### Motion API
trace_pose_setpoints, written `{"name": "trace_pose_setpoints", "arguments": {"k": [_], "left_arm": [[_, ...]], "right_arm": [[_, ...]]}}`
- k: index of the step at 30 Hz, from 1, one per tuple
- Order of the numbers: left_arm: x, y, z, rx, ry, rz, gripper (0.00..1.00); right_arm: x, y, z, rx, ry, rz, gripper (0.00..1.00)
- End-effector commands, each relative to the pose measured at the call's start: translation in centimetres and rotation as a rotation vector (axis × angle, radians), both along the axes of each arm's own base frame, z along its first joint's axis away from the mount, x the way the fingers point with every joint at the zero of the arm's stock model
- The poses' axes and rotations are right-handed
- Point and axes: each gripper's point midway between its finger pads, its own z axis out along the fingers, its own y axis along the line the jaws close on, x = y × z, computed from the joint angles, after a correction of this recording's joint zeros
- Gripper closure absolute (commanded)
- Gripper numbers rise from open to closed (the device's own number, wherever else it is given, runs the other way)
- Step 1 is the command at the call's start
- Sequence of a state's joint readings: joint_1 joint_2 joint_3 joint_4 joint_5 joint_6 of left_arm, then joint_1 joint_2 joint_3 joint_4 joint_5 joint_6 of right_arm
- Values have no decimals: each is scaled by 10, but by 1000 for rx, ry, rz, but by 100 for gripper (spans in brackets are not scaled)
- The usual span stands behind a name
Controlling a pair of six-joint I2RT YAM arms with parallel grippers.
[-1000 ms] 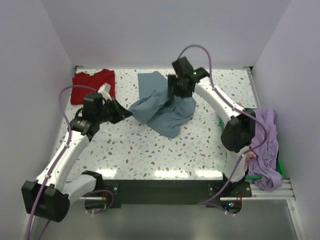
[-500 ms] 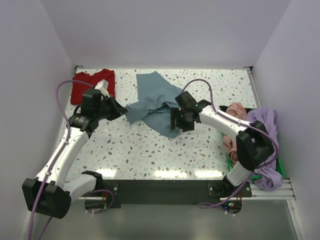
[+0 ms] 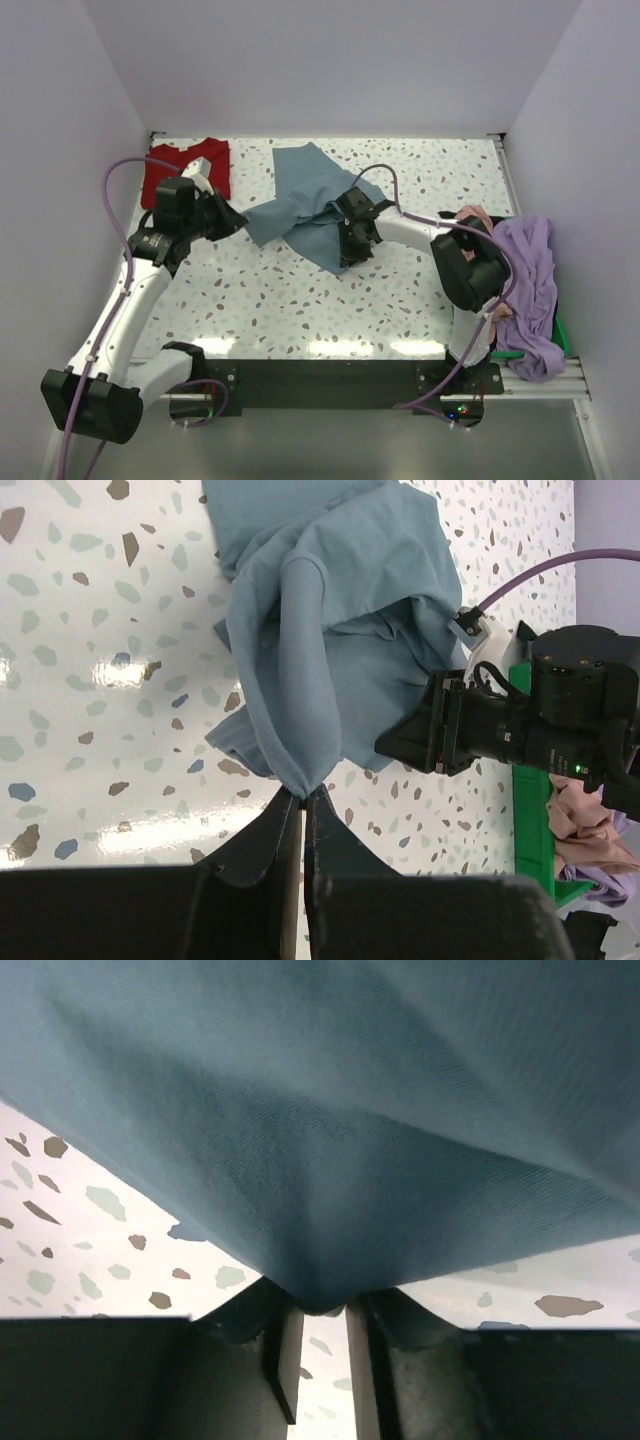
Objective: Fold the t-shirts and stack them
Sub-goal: Flatten the tshirt out
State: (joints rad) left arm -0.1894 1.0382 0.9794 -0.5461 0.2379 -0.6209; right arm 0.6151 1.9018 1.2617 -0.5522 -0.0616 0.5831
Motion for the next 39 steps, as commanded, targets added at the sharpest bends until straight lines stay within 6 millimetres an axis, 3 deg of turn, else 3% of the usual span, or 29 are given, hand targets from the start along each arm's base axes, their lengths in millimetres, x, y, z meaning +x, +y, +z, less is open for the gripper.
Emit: {"name": "trace_pose_setpoints", "arguments": {"k": [1, 2, 3, 4, 6, 7, 8, 10, 11, 16, 18, 20, 24, 26, 28, 29, 33, 34, 35, 36, 39], "left_arm": [[6, 9, 23, 36, -69, -4, 100], [7, 12, 23, 50, -68, -8, 100], [9, 22, 24, 64, -63, 15, 100], [11, 28, 26, 72, -68, 27, 100], [17, 51, 36, 100, -96, 77, 100], [18, 59, 40, 108, -102, 93, 100], [20, 78, 44, 130, -109, 128, 100], [21, 94, 52, 152, -102, 150, 100], [22, 107, 54, 174, -102, 169, 100], [24, 137, 60, 274, -96, 246, 100], [25, 147, 56, 305, -99, 278, 100], [24, 154, 45, 335, -78, 302, 100], [19, 160, 32, 363, -55, 321, 100], [17, 157, 25, 355, -47, 308, 100], [15, 155, 19, 347, -43, 297, 100], [14, 153, 13, 342, -33, 289, 100], [11, 153, 6, 345, -20, 285, 100], [10, 153, 5, 346, -18, 286, 100], [9, 153, 5, 348, -20, 287, 100], [8, 154, 6, 349, -23, 289, 100], [6, 153, 4, 351, -19, 286, 100]], "right_arm": [[9, -5, -6, -51, -20, -11, 78], [7, -8, -4, -60, -15, -11, 96], [3, -17, -3, -95, -10, -11, 100], [1, -23, 1, -115, -11, -11, 100], [3, -39, 28, -137, -65, -23, 100], [0, -56, 37, -159, -57, -49, 100], [1, -65, 62, -138, -106, -71, 100], [2, -94, 87, -132, -129, -128, 100], [3, -106, 113, -112, -188, -160, 100], [8, -173, 178, -224, -329, -268, 93], [11, -191, 185, -285, -348, -280, 91], [17, -199, 184, -315, -345, -283, 90], [43, -205, 163, -345, -317, -284, 84], [56, -198, 152, -334, -285, -263, 58], [58, -189, 153, -300, -258, -254, 40], [57, -186, 155, -282, -255, -269, 39], [31, -166, 150, -139, -226, -270, 40], [13, -165, 129, -133, -167, -262, 44], [1, -161, 132, -99, -173, -270, 46], [-20, -158, 110, -114, -121, -249, 48], [-61, -155, 87, -119, -69, -230, 56]]}}
